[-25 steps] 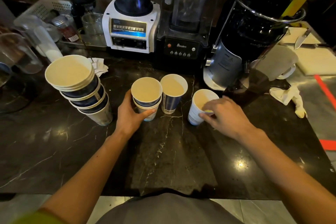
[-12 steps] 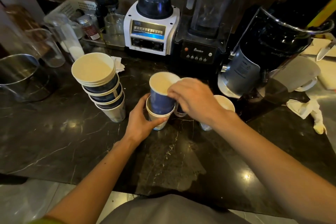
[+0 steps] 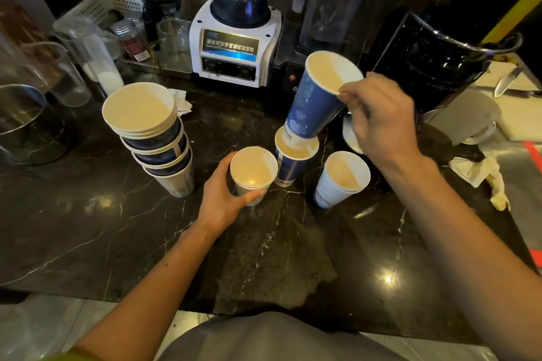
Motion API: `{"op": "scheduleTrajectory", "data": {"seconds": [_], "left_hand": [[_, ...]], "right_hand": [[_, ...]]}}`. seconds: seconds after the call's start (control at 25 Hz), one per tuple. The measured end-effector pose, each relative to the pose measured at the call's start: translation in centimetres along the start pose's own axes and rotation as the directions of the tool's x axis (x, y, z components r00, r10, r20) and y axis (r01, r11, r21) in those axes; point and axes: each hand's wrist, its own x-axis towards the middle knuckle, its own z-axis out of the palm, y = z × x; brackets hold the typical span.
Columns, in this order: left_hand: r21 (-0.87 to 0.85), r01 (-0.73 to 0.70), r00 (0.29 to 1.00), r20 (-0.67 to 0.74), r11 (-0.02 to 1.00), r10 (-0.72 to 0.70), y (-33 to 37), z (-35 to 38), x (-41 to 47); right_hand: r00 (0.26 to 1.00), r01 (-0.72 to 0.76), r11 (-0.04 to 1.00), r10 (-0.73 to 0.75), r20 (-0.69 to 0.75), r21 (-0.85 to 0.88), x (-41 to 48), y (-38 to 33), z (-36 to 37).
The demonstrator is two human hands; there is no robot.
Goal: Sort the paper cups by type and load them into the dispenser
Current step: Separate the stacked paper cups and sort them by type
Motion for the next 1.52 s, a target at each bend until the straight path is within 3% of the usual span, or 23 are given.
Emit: {"op": "scheduleTrajectory", "data": {"seconds": [0.12,0.24,0.32,0.44,0.56,0.68,0.8,0.96,1.08,1.2,1.28,1.52], "left_hand": [[-0.010,-0.003,1.000,0.005,1.000,0.003,0.2,0.0,0.0],[-0.016,-0.021,1.000,-0.015,1.000,0.020,0.5,-0.2,-0.4],[-0.033,-0.034,0.999,-0.039,0.999,0.033,1.2,-0.5,-0.8],[-0.044,-0.089,0.992,-0.090,0.995,0.085,3.1,-1.6,-1.6],[-0.076,-0.219,0.972,-0.108,0.973,0.211,6.2,-2.8,-2.0],[-0.123,-0.334,0.942,-0.069,0.934,0.328,9.5,-2.8,-1.5],[-0.180,-0.352,0.932,0.027,0.919,0.362,11.3,-2.0,-0.3],[-0.168,-0.327,0.929,0.122,0.930,0.348,11.7,-1.7,0.2],[0.039,-0.419,0.908,0.003,0.907,0.419,12.5,-3.9,-0.7],[0.302,-0.521,0.806,-0.133,0.798,0.576,13.4,-7.8,-1.8],[0.436,-0.505,0.756,-0.193,0.745,0.626,12.5,-10.6,-1.8],[0.364,-0.261,0.840,-0.370,0.894,0.396,6.6,-13.5,0.0]], "right_hand": [[0.975,0.050,0.999,-0.045,0.218,-0.015,-1.9,-0.3,2.1],[0.820,0.003,1.000,-0.008,0.573,0.010,-3.8,-1.4,3.9],[0.753,-0.097,0.995,0.055,0.655,0.028,-4.6,-1.8,4.4],[0.801,-0.305,0.945,0.188,0.568,0.116,-4.4,-2.7,3.3],[0.756,-0.515,0.768,0.196,0.624,0.382,-3.0,-4.4,0.9],[0.728,-0.552,0.686,0.119,0.676,0.474,-2.5,-5.8,0.2],[0.775,-0.577,0.632,0.222,0.592,0.517,-2.6,-5.3,-0.2],[0.773,-0.619,0.609,0.360,0.523,0.495,-3.4,-3.3,-2.1],[0.773,-0.633,0.617,0.480,0.414,0.466,-3.8,-1.9,-4.3],[0.768,-0.627,0.605,0.583,0.264,0.491,-4.3,-0.5,-6.4],[0.759,-0.633,0.620,0.614,0.215,0.463,-5.2,0.4,-6.8],[0.671,-0.741,0.609,0.659,0.339,0.282,-9.2,1.2,-4.3]]}}
